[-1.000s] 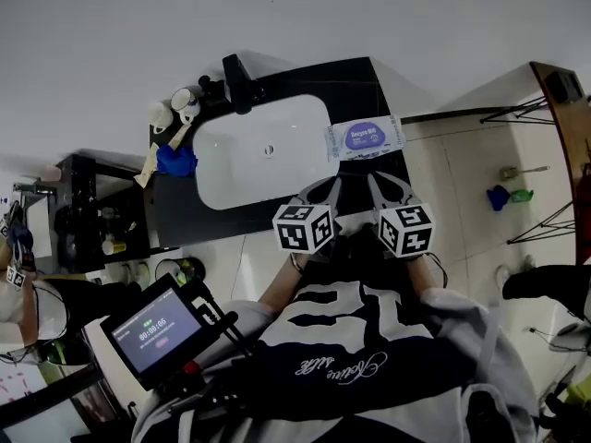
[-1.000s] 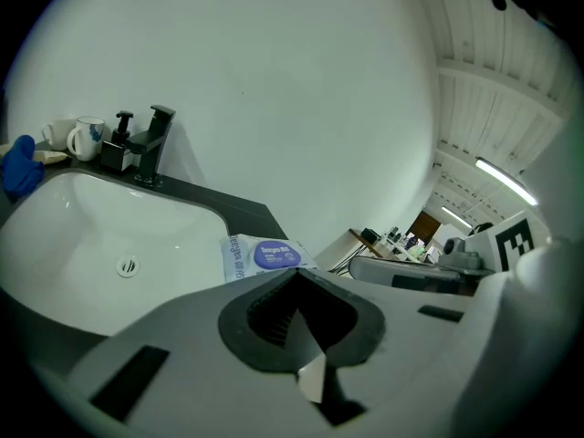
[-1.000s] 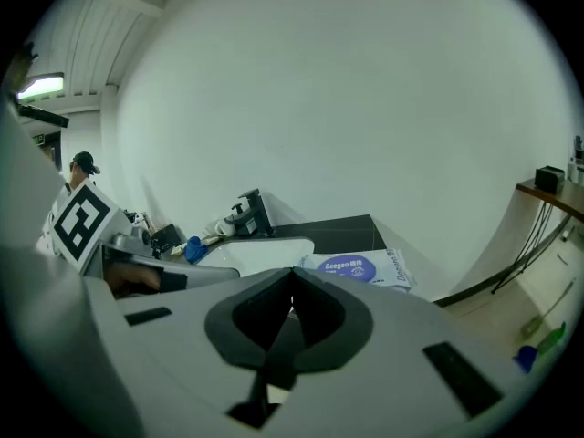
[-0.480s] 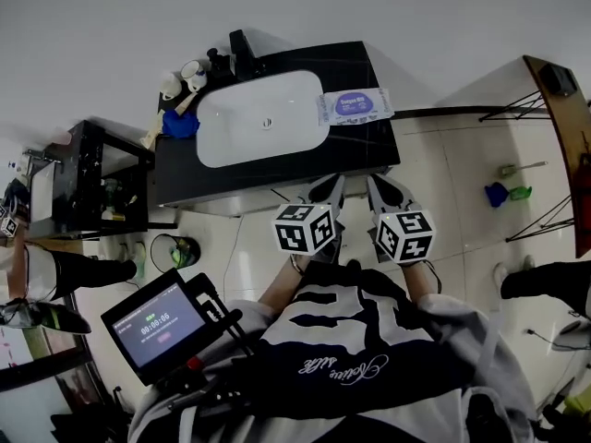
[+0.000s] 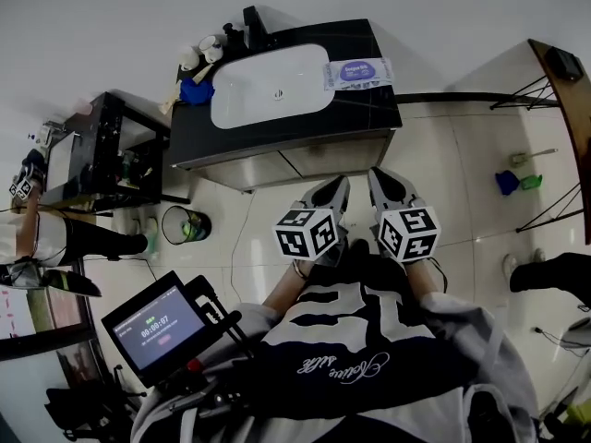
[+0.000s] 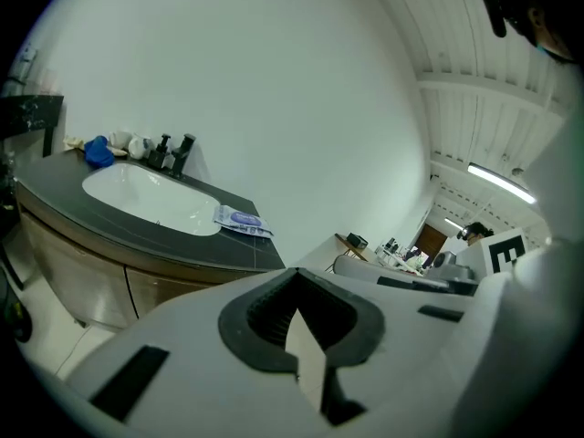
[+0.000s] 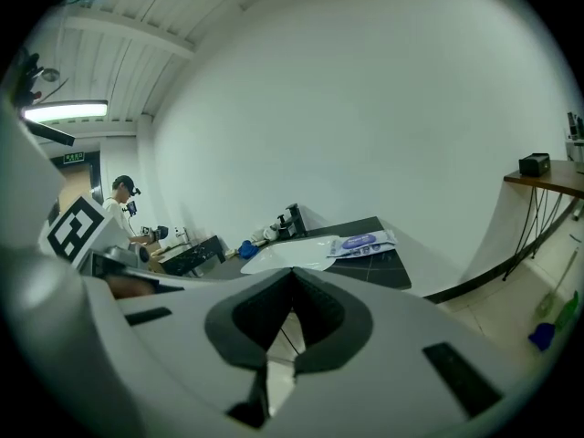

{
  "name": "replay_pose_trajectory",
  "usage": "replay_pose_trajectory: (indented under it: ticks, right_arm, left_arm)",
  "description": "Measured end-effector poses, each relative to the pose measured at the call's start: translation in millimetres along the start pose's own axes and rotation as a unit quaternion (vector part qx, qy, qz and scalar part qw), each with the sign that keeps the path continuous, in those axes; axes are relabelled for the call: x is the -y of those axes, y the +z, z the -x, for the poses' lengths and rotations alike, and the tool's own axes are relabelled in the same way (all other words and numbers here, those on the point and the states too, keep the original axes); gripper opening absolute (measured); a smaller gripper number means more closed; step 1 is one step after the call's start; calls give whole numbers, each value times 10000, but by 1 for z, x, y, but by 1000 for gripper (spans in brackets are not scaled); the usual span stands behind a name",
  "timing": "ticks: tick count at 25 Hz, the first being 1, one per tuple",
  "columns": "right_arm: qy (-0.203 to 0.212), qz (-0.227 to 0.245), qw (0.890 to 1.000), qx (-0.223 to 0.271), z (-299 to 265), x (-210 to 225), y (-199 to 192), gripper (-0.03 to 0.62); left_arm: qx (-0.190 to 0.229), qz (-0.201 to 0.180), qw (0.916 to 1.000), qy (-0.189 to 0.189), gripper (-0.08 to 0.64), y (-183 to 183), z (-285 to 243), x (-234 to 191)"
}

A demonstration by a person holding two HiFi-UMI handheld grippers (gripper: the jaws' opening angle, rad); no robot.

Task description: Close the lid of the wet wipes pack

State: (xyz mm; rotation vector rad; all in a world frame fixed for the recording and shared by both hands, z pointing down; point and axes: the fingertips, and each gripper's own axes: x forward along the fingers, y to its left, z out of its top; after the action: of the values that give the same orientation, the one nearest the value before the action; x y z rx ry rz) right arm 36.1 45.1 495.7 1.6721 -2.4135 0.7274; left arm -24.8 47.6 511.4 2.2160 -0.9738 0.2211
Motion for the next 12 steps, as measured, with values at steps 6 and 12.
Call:
replay_pose_trajectory:
  ticks: [6, 12]
  right_arm:
    - [96, 164, 9998, 97, 7, -22, -2, -2]
    - [-40, 77, 9996, 280, 11, -42, 9, -2]
  left_arm:
    - [168, -264, 9995, -16, -2, 5, 19, 3]
    - [130, -487, 9986, -135, -2, 14, 40, 4]
